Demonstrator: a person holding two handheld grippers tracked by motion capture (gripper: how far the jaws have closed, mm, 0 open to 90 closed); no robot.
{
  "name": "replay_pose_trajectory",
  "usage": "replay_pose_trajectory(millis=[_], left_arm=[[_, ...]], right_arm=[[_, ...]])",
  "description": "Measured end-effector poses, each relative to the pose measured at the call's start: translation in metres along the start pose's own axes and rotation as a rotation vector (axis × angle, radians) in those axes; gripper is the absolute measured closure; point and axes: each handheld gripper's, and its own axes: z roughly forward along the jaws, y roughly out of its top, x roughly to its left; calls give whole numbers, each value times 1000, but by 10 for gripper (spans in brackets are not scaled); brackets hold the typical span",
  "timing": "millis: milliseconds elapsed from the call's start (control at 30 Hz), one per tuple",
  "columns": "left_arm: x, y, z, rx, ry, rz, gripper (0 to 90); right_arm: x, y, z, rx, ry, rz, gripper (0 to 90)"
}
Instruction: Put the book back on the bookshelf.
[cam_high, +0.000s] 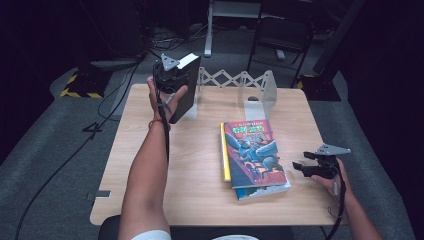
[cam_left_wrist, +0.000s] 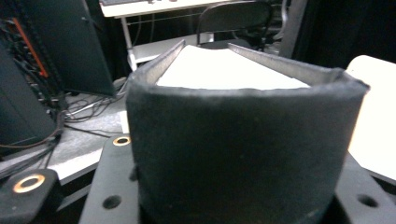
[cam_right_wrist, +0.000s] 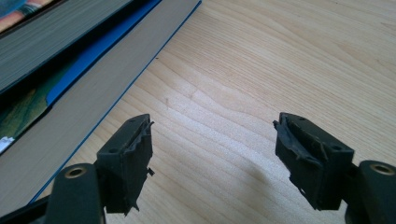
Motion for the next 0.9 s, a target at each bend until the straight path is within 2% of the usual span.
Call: replay_pose_trajectory(millis=[100, 200, 333, 433, 500, 767, 900], left_arm=[[0, 1, 9, 14, 18, 15, 523], [0, -1, 19, 31, 39, 8, 523], [-1, -3, 28, 44, 65, 21, 523], [2, -6, 36, 47, 77, 1, 523], [6, -9, 41, 40, 95, -29, 523], [13, -11, 54, 43, 157, -52, 521], [13, -13, 60, 44, 168, -39, 521]], right_arm=[[0, 0, 0, -1, 9, 3, 281], [-1, -1, 2, 3, 20, 3, 283], [-2, -1, 4, 14, 16, 1, 283], [-3, -2, 3, 11, 16, 6, 284], [-3, -2, 2, 7, 18, 12, 284], [-4, -3, 1, 7, 27, 19, 286], [-4, -4, 1, 9, 26, 6, 291]])
